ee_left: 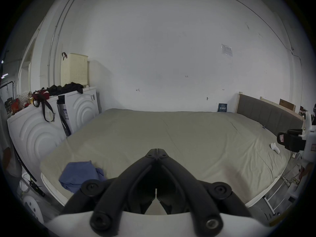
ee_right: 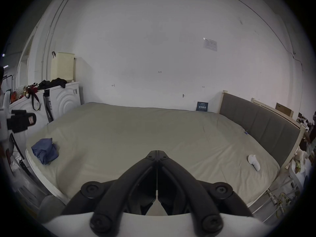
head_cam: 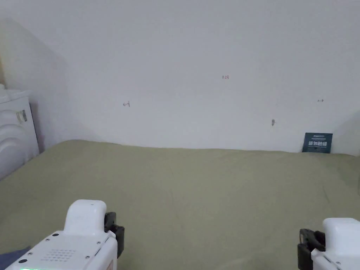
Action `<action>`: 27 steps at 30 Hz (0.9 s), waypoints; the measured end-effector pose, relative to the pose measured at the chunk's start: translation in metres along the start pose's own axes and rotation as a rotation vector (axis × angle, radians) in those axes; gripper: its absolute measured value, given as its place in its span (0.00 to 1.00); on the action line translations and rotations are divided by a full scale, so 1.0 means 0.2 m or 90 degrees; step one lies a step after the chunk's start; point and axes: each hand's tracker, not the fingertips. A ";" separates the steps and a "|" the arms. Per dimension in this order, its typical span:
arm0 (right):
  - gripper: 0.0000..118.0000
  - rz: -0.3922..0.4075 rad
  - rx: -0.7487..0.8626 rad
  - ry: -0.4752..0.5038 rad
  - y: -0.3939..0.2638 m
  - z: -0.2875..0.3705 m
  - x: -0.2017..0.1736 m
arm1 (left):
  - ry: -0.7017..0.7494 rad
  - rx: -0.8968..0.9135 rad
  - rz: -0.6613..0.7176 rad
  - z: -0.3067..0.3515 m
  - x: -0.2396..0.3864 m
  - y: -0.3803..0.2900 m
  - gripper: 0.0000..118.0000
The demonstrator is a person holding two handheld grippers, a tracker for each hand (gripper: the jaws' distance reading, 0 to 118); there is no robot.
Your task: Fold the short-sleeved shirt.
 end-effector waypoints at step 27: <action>0.02 -0.002 0.072 -0.046 0.09 0.01 -0.10 | -0.011 0.060 -0.001 0.01 0.10 0.08 0.00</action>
